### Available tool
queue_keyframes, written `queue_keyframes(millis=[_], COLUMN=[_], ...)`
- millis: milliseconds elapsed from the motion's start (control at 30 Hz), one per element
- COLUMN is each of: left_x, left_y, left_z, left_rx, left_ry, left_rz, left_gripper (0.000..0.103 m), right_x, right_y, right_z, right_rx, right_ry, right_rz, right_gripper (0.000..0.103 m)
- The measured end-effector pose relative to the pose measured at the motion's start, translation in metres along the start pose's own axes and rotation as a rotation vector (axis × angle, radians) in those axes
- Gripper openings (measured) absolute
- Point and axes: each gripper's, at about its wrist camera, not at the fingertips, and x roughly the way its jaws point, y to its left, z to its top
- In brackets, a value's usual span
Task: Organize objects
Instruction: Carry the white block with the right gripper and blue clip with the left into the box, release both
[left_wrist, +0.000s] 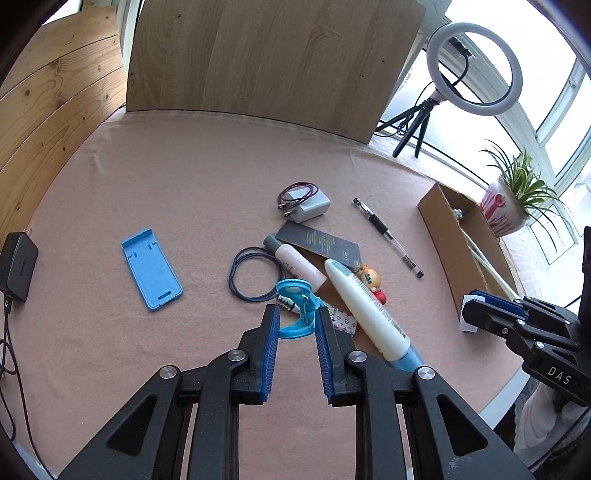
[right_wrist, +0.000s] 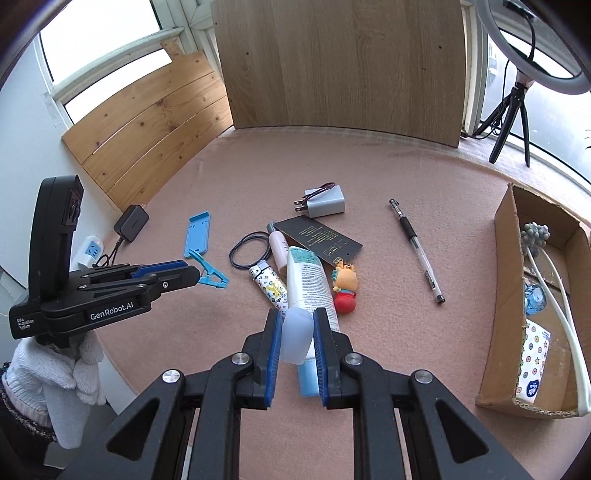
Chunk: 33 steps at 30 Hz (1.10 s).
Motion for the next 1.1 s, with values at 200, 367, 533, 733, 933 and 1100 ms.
queue_keyframes(millis=[200, 367, 533, 733, 933, 1100], left_x=[0.006, 0.022, 0.044, 0.071, 0.097, 0.105], left_y=[-0.061, -0.118, -0.174, -0.232, -0.268, -0.285], left_z=[0.025, 0.038, 0.044, 0.036, 0.027, 0.027], left_rx=[0.088, 0.170, 0.238, 0.302, 0.345, 0.366], left_ry=[-0.020, -0.010, 0.008, 0.050, 0.089, 0.092], left_rz=[-0.084, -0.152, -0.215, -0.261, -0.264, -0.255], left_gripper=[0.021, 0.021, 0.021, 0.021, 0.022, 0.022], right_x=[-0.031, -0.056, -0.074, -0.087, -0.090, -0.092], right_y=[-0.040, -0.083, -0.127, -0.169, -0.189, -0.200], right_z=[-0.001, -0.008, -0.023, -0.042, -0.054, -0.056], right_rx=[0.085, 0.168, 0.260, 0.354, 0.375, 0.380], right_ry=[-0.061, -0.101, -0.113, -0.120, -0.118, -0.125], right_rz=[-0.051, -0.107, -0.146, -0.171, -0.176, -0.179], right_gripper=[0.015, 0.016, 0.015, 0.015, 0.016, 0.016])
